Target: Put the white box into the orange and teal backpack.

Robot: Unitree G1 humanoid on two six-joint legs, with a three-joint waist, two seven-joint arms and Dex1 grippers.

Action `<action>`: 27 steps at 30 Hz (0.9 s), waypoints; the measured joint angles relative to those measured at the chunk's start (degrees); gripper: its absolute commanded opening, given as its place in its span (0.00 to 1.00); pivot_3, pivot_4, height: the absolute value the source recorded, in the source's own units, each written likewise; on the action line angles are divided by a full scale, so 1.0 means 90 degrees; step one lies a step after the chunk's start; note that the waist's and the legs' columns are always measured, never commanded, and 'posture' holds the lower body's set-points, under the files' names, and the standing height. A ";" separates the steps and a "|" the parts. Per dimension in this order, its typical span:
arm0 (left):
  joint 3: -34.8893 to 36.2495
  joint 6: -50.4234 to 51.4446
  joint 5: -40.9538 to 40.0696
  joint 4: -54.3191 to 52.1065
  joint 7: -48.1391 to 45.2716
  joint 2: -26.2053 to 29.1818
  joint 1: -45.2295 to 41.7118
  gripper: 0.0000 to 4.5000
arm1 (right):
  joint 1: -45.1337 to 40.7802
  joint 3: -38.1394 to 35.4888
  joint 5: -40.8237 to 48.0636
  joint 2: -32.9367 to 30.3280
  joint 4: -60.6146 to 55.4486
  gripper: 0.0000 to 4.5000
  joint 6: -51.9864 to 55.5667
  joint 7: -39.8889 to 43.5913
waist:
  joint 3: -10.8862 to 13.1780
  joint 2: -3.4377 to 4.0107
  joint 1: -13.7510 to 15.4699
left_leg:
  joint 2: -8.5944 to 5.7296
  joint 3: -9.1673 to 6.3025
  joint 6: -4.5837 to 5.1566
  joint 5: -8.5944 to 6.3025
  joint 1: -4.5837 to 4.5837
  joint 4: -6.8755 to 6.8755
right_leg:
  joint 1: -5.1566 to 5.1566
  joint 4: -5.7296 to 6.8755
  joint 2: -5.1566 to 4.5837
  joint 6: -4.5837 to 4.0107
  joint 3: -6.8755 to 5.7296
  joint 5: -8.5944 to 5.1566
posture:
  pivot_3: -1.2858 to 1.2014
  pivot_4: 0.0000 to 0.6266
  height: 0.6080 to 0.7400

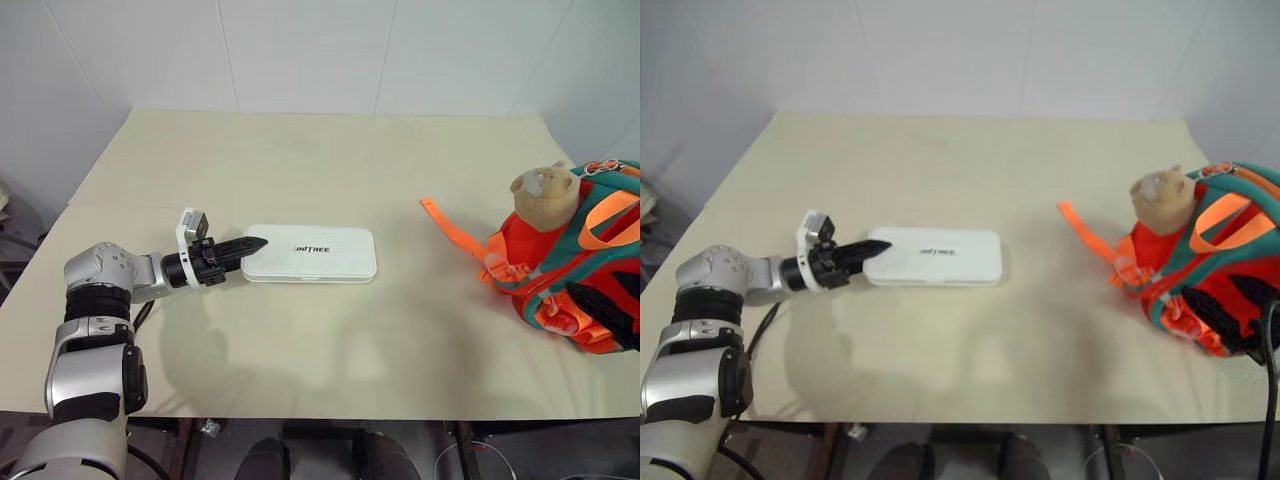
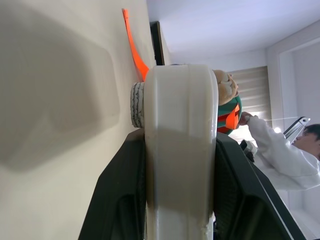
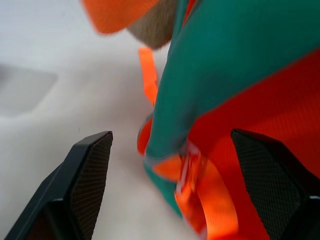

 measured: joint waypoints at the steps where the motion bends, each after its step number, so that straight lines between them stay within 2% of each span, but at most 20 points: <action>1: 0.0000 0.0013 -0.0001 -0.0018 0.0000 0.0000 0.0002 0.29 | -0.0032 0.0041 0.0005 0.0002 0.0041 1.00 -0.0014 -0.0029 | 0.0000 0.0000 0.0003 | 0.0000 -0.0001 0.0000 0.0000 -0.0001 -0.0001 | -0.0001 -0.0001 0.0000 0.0000 -0.0001 0.0000 | 0.52 0.24 1.00; 8: 0.0030 0.0135 -0.0001 -0.0231 0.0020 0.0112 0.0155 0.29 | -0.0165 0.0409 0.0251 0.0185 0.0075 1.00 -0.0131 -0.0162 | 0.0000 0.0000 0.0004 | 0.0000 0.0002 0.0000 0.0000 -0.0001 0.0000 | 0.0000 0.0003 0.0000 0.0002 0.0002 0.0001 | 0.52 0.24 1.00; 13: 0.0033 0.0166 -0.0002 -0.0283 0.0075 0.0105 0.0181 0.29 | -0.0686 0.1104 0.0047 0.0285 0.0606 1.00 -0.0499 -0.0419 | 0.0000 0.0000 -0.0037 | -0.0001 0.0002 0.0001 0.0002 0.0002 0.0003 | -0.0001 0.0009 -0.0001 0.0004 0.0005 0.0003 | 0.52 0.24 1.00; 24: 0.0215 0.0340 -0.0023 -0.0557 0.0231 0.0109 0.0274 0.29 | -0.1671 0.2001 -0.0496 0.0556 0.1939 1.00 -0.1524 -0.0601 | 0.0000 0.0000 -0.0128 | -0.0002 0.0008 0.0000 0.0002 0.0000 0.0002 | -0.0001 0.0024 -0.0001 0.0009 0.0009 0.0006 | 0.52 0.24 1.00; 27: 0.0249 0.0372 -0.0023 -0.0603 0.0286 0.0105 0.0316 0.29 | -0.1964 0.2156 -0.0707 0.0640 0.2267 0.86 -0.1813 -0.0746 | 0.0000 0.0000 -0.0141 | 0.0000 0.0009 0.0000 0.0002 0.0002 0.0001 | -0.0003 0.0029 0.0000 0.0009 0.0010 0.0006 | 0.52 0.24 1.00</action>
